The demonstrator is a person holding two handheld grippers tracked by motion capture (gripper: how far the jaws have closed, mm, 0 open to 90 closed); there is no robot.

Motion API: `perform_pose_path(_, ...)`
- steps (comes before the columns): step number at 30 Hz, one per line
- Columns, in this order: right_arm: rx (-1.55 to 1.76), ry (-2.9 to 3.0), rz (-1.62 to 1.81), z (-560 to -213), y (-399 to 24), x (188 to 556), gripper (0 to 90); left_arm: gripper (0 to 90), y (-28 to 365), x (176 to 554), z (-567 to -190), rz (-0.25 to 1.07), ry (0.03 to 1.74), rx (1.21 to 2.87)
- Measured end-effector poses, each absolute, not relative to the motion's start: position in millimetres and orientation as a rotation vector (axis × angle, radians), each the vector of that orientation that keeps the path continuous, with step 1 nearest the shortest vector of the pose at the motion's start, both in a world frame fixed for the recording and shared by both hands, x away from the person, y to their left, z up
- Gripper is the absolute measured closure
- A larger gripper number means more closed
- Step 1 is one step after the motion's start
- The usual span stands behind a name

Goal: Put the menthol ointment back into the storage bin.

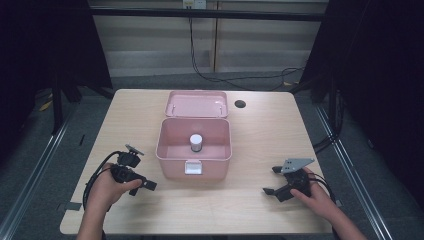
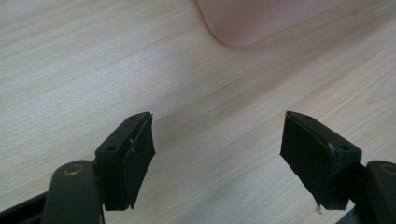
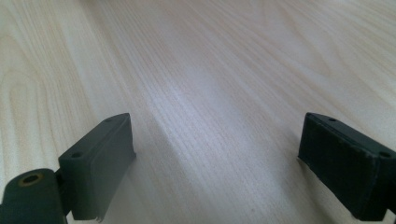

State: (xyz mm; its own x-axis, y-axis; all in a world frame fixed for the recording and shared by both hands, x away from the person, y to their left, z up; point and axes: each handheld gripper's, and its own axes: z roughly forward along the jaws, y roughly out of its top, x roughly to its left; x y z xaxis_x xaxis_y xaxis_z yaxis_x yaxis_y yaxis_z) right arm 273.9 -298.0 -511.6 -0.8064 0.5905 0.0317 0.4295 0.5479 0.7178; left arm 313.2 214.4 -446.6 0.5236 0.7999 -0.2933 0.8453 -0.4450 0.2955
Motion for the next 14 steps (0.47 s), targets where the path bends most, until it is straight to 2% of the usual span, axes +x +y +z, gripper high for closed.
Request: perform_pose_path(14,0.861,2.569,1.104,-512,-298,274,9.8,25.2,220,306,-462,-0.136,1.346,2.352)
